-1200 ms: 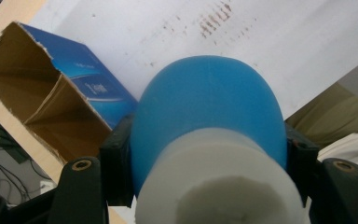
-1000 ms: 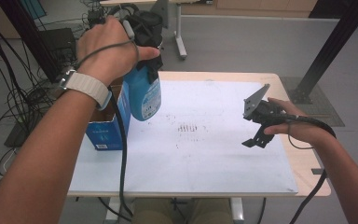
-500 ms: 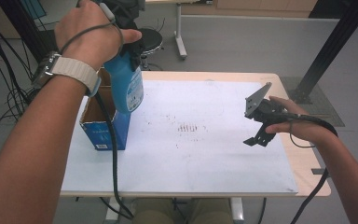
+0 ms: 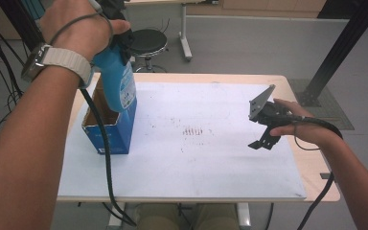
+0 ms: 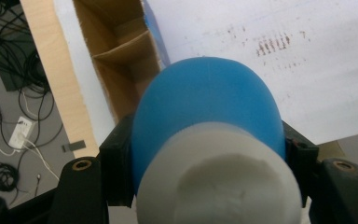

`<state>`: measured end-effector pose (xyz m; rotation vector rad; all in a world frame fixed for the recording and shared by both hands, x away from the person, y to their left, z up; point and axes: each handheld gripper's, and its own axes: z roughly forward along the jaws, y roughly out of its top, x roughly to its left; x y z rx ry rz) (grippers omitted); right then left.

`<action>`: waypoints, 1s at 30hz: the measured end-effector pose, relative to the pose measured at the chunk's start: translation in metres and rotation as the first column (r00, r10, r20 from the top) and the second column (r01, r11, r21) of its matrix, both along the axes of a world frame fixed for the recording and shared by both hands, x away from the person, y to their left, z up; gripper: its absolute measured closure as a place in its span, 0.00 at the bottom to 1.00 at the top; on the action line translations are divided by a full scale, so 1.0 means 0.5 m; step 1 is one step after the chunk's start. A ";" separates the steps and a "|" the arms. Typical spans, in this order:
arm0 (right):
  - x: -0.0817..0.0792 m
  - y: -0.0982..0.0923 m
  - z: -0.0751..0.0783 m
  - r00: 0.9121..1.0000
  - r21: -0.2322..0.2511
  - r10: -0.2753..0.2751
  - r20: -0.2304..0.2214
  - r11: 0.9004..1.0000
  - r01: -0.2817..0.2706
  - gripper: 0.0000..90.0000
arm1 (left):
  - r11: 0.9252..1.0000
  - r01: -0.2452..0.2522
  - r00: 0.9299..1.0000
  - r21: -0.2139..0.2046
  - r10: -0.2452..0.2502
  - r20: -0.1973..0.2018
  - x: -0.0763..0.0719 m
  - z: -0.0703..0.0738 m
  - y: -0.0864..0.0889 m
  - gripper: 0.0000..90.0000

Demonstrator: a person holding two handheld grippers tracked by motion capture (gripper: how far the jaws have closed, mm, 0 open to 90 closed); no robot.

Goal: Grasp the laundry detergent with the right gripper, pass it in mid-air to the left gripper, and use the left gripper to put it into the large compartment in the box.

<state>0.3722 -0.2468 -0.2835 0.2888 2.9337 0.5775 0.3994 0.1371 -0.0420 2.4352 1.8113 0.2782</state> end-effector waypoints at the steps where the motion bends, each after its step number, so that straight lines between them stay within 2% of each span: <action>1: 0.001 0.000 -0.001 1.000 -0.005 -0.001 0.001 1.000 0.001 0.07 | 1.000 -0.007 1.000 -0.003 0.007 0.002 0.001 0.001 0.005 0.42; 17: 0.009 -0.017 -0.003 1.000 -0.005 -0.022 -0.001 1.000 0.022 0.07 | 0.996 -0.091 0.996 -0.009 0.091 0.009 0.024 0.001 0.060 0.42; 30: 0.016 -0.020 -0.018 0.999 -0.012 -0.037 -0.018 0.999 0.037 0.07 | 0.992 -0.124 0.992 -0.009 0.124 0.014 0.046 -0.021 0.095 0.42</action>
